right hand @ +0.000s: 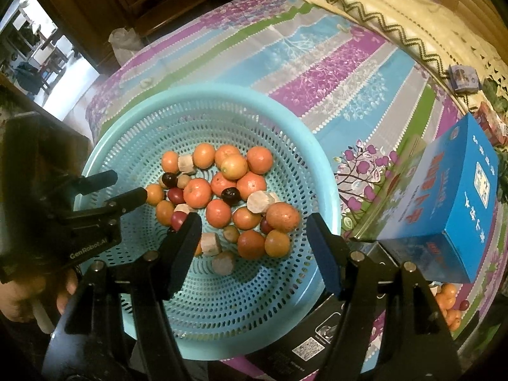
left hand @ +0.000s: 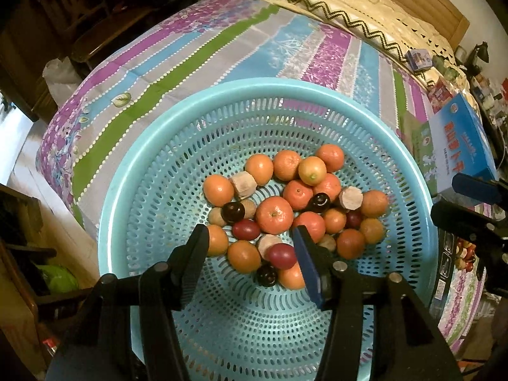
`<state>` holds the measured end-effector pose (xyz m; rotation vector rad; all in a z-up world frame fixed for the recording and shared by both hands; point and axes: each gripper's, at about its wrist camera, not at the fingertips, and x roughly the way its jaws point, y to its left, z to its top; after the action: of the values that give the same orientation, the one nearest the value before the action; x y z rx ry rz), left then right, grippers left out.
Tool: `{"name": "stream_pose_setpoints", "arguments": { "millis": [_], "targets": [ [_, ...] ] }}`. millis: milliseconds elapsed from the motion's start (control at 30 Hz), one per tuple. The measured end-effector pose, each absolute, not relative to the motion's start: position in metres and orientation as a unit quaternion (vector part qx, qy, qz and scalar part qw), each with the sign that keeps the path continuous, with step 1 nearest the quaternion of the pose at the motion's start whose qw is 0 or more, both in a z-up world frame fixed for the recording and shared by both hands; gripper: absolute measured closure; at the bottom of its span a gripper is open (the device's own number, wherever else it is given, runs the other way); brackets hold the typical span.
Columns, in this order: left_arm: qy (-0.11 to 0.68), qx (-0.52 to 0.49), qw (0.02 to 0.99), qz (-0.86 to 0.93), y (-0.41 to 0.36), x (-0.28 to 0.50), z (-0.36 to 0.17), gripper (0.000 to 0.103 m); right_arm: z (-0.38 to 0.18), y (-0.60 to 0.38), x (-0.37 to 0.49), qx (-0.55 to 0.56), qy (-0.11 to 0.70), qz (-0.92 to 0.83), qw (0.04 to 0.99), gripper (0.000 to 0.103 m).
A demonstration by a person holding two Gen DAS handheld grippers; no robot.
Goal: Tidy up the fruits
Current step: 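Open the right tool to drop the tangerine while the left tool drops the plum, then move both open tools back to the fruit pile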
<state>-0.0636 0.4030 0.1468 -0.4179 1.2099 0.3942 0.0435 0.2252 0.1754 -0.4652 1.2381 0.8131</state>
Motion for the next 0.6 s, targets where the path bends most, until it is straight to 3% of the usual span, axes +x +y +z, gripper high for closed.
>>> {"name": "stream_pose_setpoints", "arguments": {
  "millis": [167, 300, 600],
  "targets": [
    [0.545, -0.196, 0.795, 0.182, 0.398, -0.068, 0.154, 0.046, 0.191, 0.207, 0.035, -0.198, 0.509, 0.375, 0.749, 0.034],
    [0.515, -0.191, 0.816, 0.182, 0.383, -0.072, 0.163, 0.034, 0.208, 0.164, 0.005, -0.189, 0.409, 0.361, 0.817, 0.02],
    [0.464, -0.149, 0.86, 0.152, 0.315, -0.067, 0.18, 0.031, 0.213, 0.054, -0.051, -0.153, 0.286, 0.276, 0.905, 0.017]
  ]
}}
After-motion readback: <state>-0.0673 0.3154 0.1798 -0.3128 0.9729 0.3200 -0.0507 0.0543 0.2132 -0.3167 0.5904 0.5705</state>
